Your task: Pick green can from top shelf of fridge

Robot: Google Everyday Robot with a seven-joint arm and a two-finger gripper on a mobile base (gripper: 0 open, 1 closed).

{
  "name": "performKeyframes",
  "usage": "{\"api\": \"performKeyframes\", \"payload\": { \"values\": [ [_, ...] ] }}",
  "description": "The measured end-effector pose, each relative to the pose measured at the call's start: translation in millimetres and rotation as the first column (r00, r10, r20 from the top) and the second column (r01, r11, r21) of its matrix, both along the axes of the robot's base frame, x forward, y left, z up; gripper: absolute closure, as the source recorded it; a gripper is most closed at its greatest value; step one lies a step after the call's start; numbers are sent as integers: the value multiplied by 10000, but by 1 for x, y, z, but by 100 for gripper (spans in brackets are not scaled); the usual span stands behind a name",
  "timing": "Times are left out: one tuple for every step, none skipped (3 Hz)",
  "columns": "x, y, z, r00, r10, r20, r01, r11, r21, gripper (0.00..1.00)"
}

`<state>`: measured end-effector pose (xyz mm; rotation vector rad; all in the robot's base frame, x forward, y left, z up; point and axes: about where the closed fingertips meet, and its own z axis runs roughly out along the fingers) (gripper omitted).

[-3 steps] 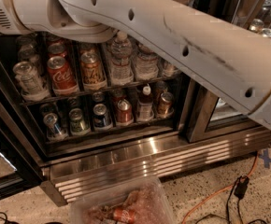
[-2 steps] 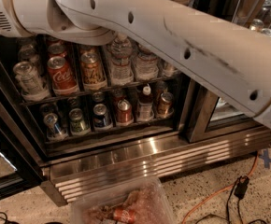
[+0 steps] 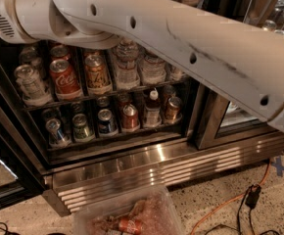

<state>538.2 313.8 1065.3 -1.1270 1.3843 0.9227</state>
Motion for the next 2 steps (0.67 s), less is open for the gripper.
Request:
{"api": "performKeyframes", "payload": {
  "values": [
    [6, 2, -9, 9999, -93, -120, 91, 9998, -180, 0],
    [13, 5, -17, 9996, -162, -220, 156, 9995, -257, 0]
  ]
}}
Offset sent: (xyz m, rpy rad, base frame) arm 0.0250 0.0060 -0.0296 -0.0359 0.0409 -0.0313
